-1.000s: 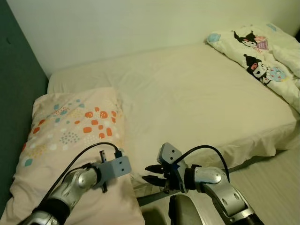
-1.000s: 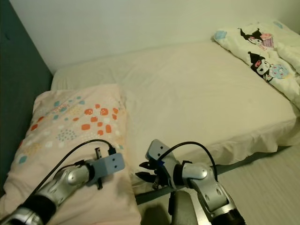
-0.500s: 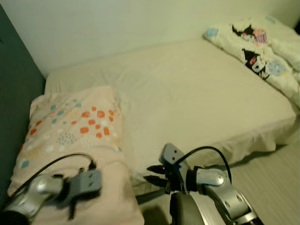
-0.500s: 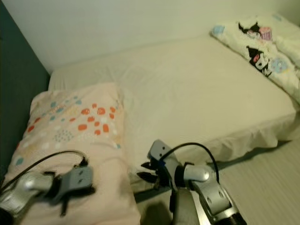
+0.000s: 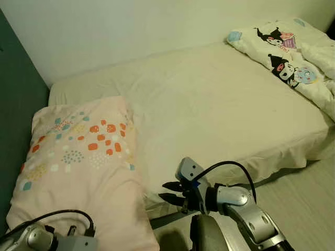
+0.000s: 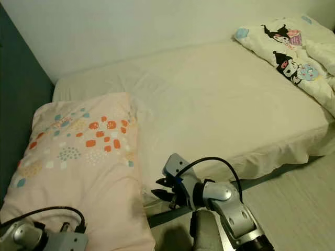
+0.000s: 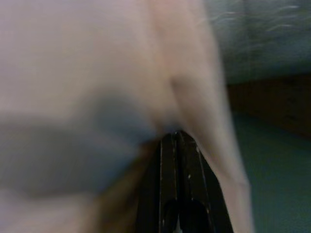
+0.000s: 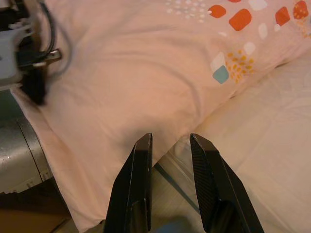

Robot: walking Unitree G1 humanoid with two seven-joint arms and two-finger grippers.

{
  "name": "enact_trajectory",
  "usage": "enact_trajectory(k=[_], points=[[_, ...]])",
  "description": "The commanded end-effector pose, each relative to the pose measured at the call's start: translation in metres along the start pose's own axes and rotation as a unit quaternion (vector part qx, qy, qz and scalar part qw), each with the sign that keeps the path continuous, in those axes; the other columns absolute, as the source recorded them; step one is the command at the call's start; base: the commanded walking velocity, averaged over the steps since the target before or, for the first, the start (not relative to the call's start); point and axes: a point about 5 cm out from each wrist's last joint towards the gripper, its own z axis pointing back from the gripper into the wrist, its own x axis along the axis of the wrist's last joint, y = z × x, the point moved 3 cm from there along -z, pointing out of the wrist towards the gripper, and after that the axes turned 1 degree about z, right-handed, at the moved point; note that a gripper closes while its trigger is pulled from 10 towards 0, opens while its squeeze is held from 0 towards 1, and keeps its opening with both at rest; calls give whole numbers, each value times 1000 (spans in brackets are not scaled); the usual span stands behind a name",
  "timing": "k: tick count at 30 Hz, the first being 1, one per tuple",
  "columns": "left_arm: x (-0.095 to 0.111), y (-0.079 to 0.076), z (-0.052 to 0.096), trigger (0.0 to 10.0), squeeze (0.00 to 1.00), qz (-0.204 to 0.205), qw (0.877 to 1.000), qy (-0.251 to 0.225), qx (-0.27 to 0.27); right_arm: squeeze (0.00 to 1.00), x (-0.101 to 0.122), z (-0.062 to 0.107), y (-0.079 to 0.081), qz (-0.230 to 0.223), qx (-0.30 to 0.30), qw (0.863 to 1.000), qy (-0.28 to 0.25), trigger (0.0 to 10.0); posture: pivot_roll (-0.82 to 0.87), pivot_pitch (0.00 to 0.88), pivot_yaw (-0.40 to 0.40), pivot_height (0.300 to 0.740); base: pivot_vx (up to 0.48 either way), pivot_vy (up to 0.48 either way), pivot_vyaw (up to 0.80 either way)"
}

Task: Clean up the room

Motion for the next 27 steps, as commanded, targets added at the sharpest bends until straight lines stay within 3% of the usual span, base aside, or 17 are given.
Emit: enact_trajectory(k=[1, 7, 8, 10, 11, 12, 13, 14, 16, 17, 19, 21, 22, 23, 26, 27], points=[[-6, -16, 1, 0, 0, 15, 999, 12, -46, 0, -4, 1, 1, -10, 0, 1000, 4, 10000, -78, 223, 4, 610, 0, 0, 0], [-3, -36, -3, 0, 0, 31, 994, 3, -107, 0, -4, 2, 0, -10, -5, 1000, 5, 10000, -78, 222, 6, 610, 0, 0, 0], [-3, -32, -7, 0, 0, 25, 996, 5, -88, 0, -4, 2, 0, -10, -6, 1000, 4, 10000, -78, 222, 6, 610, 0, 0, 0], [0, -18, -16, 0, 0, 6, 1000, 1, -29, 0, -4, 1, 0, -9, -7, 1000, 4, 10000, -78, 222, 6, 610, 0, 0, 0], [0, -18, -16, 0, 0, 6, 1000, 1, -29, 0, -4, 1, 0, -9, -7, 1000, 4, 10000, -78, 222, 6, 610, 0, 0, 0], [7, -11, -20, 0, 0, 7, 1000, -26, -2, 0, -3, 1, -1, -9, -7, 1000, 3, 10000, -78, 222, 6, 610, 0, 0, 0], [15, 0, -24, 0, 0, 3, 998, -48, 41, 0, -3, 0, -1, -7, -9, 1000, 3, 10000, -78, 218, 8, 610, 0, 0, 0], [15, 0, -24, 0, 0, 3, 998, -48, 41, 0, -3, 0, -1, -7, -9, 1000, 3, 10000, -78, 218, 8, 610, 0, 0, 0], [26, 23, -26, 0, 0, -6, 990, -64, 125, 0, -2, -1, -2, -5, -11, 1000, 2, 10000, -84, 219, 11, 610, 0, 0, 0], [26, 23, -26, 0, 0, -6, 990, -64, 125, 0, -2, -1, -2, -5, -11, 1000, 2, 10000, -84, 219, 11, 610, 0, 0, 0], [28, 42, -23, 0, 0, -20, 983, -37, 176, 0, -1, -1, -2, -4, -13, 1000, 0, 10000, -84, 220, 12, 610, 0, 0, 0], [28, 42, -23, 0, 0, -20, 983, -37, 176, 0, -1, -1, -2, -4, -13, 1000, 0, 10000, -84, 220, 12, 610, 0, 0, 0], [26, 60, -20, 0, 0, -32, 977, 2, 210, 0, 0, -2, 0, -5, -11, 1000, -1, 10000, -86, 225, 11, 610, 0, 0, 0], [26, 60, -20, 0, 0, -32, 977, 2, 210, 0, 0, -2, 0, -5, -11, 1000, -1, 10000, -86, 225, 11, 610, 0, 0, 0], [32, 89, -14, 0, 0, -41, 963, 25, 267, 0, 0, -3, 1, -6, -12, 1000, -2, 10000, -86, 225, 11, 610, 0, 0, 0], [32, 89, -14, 0, 0, -41, 963, 25, 267, 0, 0, -3, 1, -6, -12, 1000, -2, 10000, -86, 225, 11, 610, 0, 0, 0]])
